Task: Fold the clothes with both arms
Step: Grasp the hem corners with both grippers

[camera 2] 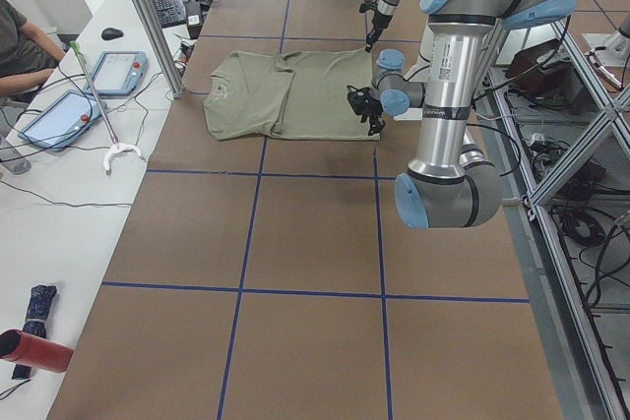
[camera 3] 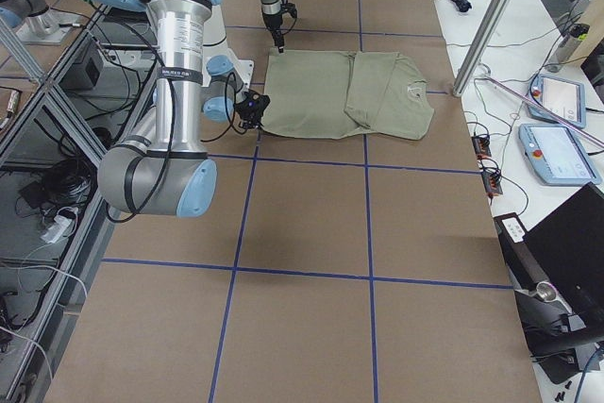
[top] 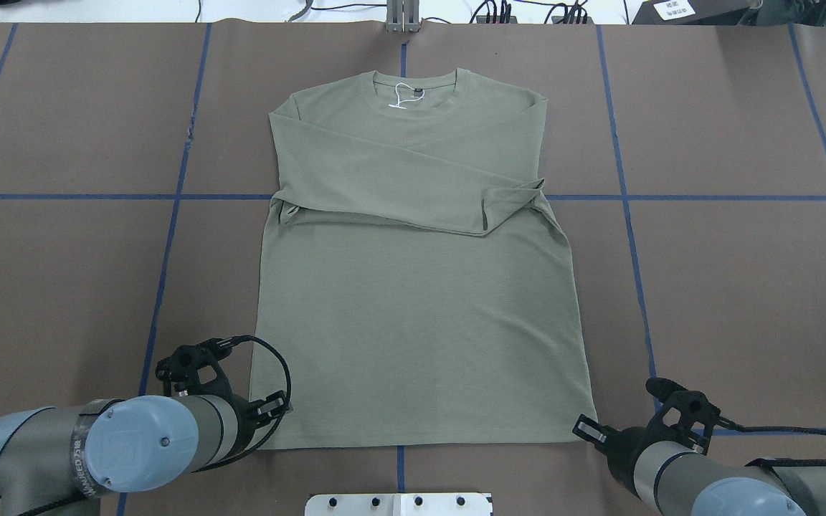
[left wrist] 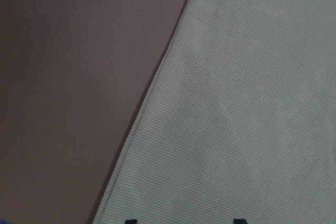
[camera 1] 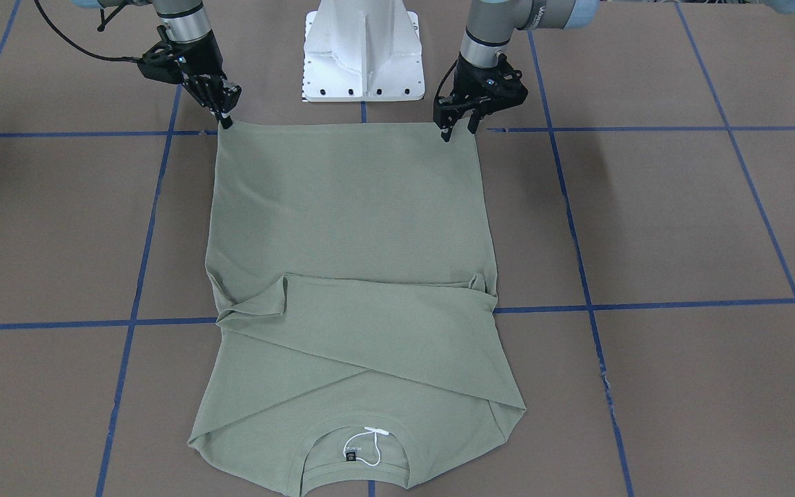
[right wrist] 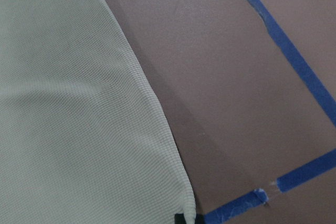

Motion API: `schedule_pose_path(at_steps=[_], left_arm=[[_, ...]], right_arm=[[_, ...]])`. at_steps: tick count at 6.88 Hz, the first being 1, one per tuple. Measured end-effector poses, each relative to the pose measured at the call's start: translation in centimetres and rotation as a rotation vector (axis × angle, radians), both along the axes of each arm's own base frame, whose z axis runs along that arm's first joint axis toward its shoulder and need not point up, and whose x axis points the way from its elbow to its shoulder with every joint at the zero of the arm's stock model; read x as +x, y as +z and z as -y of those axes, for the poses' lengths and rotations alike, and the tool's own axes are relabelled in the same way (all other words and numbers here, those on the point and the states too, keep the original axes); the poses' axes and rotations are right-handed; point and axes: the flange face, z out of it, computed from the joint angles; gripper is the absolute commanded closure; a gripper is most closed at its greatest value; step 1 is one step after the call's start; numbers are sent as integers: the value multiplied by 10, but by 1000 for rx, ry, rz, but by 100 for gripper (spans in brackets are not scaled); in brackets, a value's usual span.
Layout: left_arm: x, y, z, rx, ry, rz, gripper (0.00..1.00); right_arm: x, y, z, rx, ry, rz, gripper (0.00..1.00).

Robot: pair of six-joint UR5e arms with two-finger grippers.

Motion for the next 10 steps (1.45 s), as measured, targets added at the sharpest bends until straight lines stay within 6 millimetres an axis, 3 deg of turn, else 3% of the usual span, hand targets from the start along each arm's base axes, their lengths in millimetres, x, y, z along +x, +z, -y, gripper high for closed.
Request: schedule_pose_path(at_steps=[6,7,9,10], left_arm=[[3,10,-12,-5,25,20,40],[6,10,-17,-5,34,22,53],[9,13,-23,-12,42,26,100],[10,13,-25,-24,34,25,100]], right_arm=[[0,-1,0,1,2,2,100],[0,-1,0,1,2,3,100],[-1,-1,-1,0,0,3,100],[-1,-1,0,0,1,2,100]])
